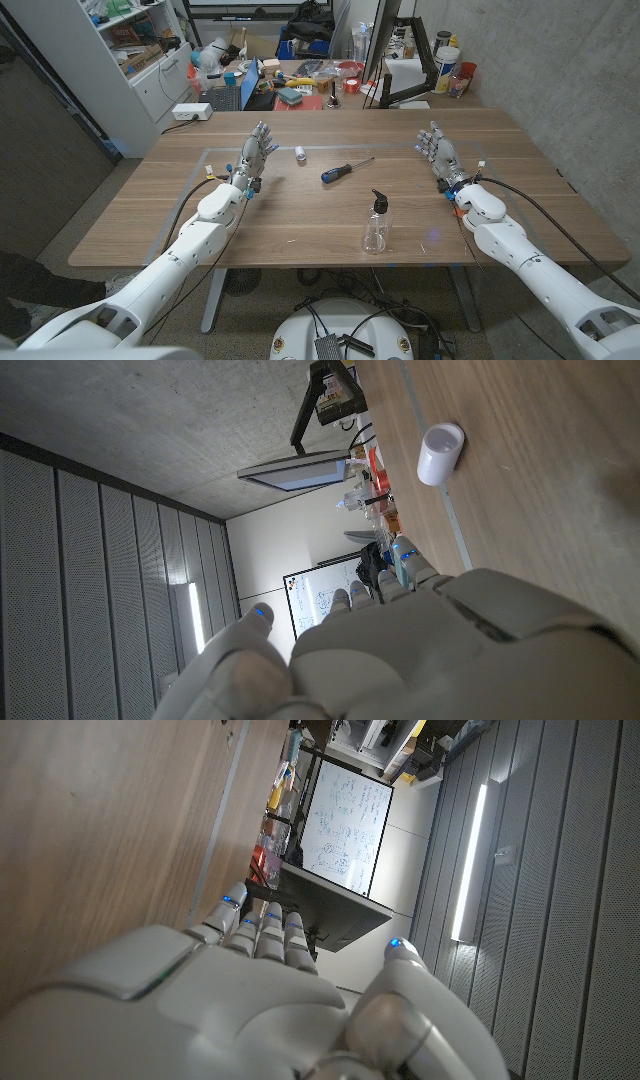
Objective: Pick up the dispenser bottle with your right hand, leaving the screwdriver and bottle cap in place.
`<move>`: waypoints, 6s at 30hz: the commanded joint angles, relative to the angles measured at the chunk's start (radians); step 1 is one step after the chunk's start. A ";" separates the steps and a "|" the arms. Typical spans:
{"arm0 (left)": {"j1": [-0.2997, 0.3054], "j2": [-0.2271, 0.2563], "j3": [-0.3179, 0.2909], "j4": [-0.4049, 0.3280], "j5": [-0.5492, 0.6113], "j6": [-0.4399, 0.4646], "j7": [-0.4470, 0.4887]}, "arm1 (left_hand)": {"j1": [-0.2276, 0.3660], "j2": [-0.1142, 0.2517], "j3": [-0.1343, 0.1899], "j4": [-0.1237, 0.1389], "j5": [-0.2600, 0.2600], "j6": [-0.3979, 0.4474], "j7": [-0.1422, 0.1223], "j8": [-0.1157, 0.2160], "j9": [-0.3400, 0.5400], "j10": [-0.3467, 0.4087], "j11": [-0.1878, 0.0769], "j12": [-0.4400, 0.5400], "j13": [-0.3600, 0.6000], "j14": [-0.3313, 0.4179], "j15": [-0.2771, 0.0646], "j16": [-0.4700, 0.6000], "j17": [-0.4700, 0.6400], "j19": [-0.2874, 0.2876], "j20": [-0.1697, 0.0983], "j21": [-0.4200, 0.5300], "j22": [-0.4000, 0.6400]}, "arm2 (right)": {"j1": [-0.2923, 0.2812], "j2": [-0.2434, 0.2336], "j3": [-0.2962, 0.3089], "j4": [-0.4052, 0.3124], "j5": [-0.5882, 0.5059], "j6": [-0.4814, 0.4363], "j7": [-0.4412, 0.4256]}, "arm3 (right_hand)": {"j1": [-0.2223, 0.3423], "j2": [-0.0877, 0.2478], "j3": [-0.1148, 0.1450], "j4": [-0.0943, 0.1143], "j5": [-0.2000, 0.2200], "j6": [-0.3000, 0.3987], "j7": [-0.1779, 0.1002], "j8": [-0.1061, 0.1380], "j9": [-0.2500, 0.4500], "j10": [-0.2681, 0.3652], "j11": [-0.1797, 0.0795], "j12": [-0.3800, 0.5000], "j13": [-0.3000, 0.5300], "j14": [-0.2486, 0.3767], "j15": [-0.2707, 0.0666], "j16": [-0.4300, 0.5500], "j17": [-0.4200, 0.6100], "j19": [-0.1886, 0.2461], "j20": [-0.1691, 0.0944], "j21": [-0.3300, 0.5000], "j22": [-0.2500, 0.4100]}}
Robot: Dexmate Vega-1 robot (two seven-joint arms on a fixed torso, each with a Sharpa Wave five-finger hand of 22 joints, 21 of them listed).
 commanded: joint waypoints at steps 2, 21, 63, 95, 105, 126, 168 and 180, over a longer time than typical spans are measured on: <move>0.003 0.003 0.001 0.000 0.001 0.003 0.002 | 0.000 0.115 0.004 -0.003 0.006 -0.189 -0.004 0.007 0.004 -0.182 -0.011 0.006 0.005 -0.212 -0.068 0.005 0.003 -0.235 -0.097 0.003 0.004 | -0.026 -0.039 0.003 -0.022 -0.013 0.015 0.027 | 0.003 -0.019 -0.011 -0.004 0.005 -0.007 0.006 0.005 0.002 -0.007 0.006 0.001 0.004 -0.008 0.005 0.003 0.004 -0.005 -0.010 -0.009 0.003; -0.010 -0.001 0.004 0.028 -0.002 -0.002 -0.017 | 0.000 0.116 0.003 -0.003 0.006 -0.189 -0.003 0.007 0.004 -0.181 -0.007 0.006 0.004 -0.211 -0.067 0.005 0.003 -0.234 -0.096 0.003 0.004 | -0.077 -0.072 0.013 -0.047 -0.017 0.078 0.069 | 0.005 -0.064 -0.037 -0.020 0.013 -0.033 0.019 0.001 0.002 -0.026 0.011 -0.004 0.005 -0.020 0.016 0.001 0.004 -0.008 -0.001 -0.028 0.003; -0.005 -0.005 0.006 0.035 -0.005 -0.006 -0.024 | -0.001 0.116 0.000 -0.002 0.007 -0.193 0.001 0.005 0.004 -0.182 -0.004 0.006 0.005 -0.211 -0.064 0.005 0.004 -0.234 -0.097 0.002 0.004 | -0.216 -0.185 0.039 -0.188 -0.122 0.161 0.004 | 0.082 -0.088 -0.043 -0.076 0.032 -0.069 0.049 0.009 0.008 -0.078 0.042 -0.009 0.008 -0.010 0.071 0.008 0.004 0.032 0.080 -0.064 0.004; -0.009 -0.006 0.008 0.046 -0.013 0.003 -0.035 | -0.001 0.117 -0.001 -0.002 0.008 -0.197 0.003 0.005 0.004 -0.188 -0.001 0.004 0.005 -0.213 -0.065 0.004 0.003 -0.234 -0.096 0.000 0.004 | -0.320 -0.232 0.062 -0.242 -0.162 0.234 -0.026 | 0.078 -0.143 -0.082 -0.090 0.044 -0.087 0.067 0.010 0.010 -0.098 0.057 -0.007 0.009 -0.023 0.076 0.006 0.006 0.029 0.065 -0.090 0.004; -0.018 -0.008 0.007 0.065 -0.020 0.000 -0.053 | 0.000 0.119 0.000 -0.002 0.008 -0.201 0.006 0.004 0.004 -0.189 -0.003 0.004 0.005 -0.214 -0.061 0.004 0.003 -0.235 -0.091 0.000 0.004 | -0.360 -0.221 0.071 -0.251 -0.175 0.271 -0.055 | 0.074 -0.152 -0.092 -0.091 0.048 -0.083 0.069 0.013 0.010 -0.095 0.057 -0.004 0.010 -0.023 0.076 0.007 0.006 0.032 0.060 -0.094 0.005; -0.029 -0.009 0.002 0.095 -0.028 -0.014 -0.079 | -0.001 0.118 0.000 -0.001 0.008 -0.203 0.007 0.005 0.004 -0.189 -0.004 0.005 0.005 -0.213 -0.060 0.004 0.004 -0.234 -0.092 -0.001 0.004 | -0.418 -0.246 0.076 -0.342 -0.308 0.257 -0.151 | 0.066 -0.160 -0.111 -0.091 0.060 -0.064 0.066 0.020 0.010 -0.088 0.052 0.002 0.010 -0.028 0.066 0.006 0.007 0.031 0.047 -0.108 0.005; -0.026 -0.011 0.018 0.062 -0.011 0.009 -0.057 | 0.001 0.123 0.005 -0.001 0.007 -0.209 0.009 0.005 0.004 -0.193 -0.005 0.005 0.005 -0.217 -0.060 0.004 0.004 -0.236 -0.092 -0.002 0.005 | -0.581 -0.254 0.137 -0.409 -0.385 0.298 -0.252 | 0.081 -0.157 -0.129 -0.101 0.081 -0.062 0.069 0.021 0.011 -0.082 0.054 0.008 0.011 -0.019 0.068 0.010 0.006 0.051 0.047 -0.123 0.005; -0.028 -0.014 0.021 0.064 -0.009 0.007 -0.059 | 0.001 0.123 0.007 -0.001 0.007 -0.210 0.010 0.005 0.005 -0.194 -0.007 0.005 0.005 -0.216 -0.060 0.004 0.004 -0.236 -0.092 -0.003 0.005 | -0.631 -0.258 0.157 -0.461 -0.441 0.284 -0.290 | 0.085 -0.159 -0.137 -0.105 0.088 -0.074 0.066 0.016 0.011 -0.092 0.056 0.005 0.011 -0.022 0.075 0.008 0.006 0.055 0.064 -0.130 0.006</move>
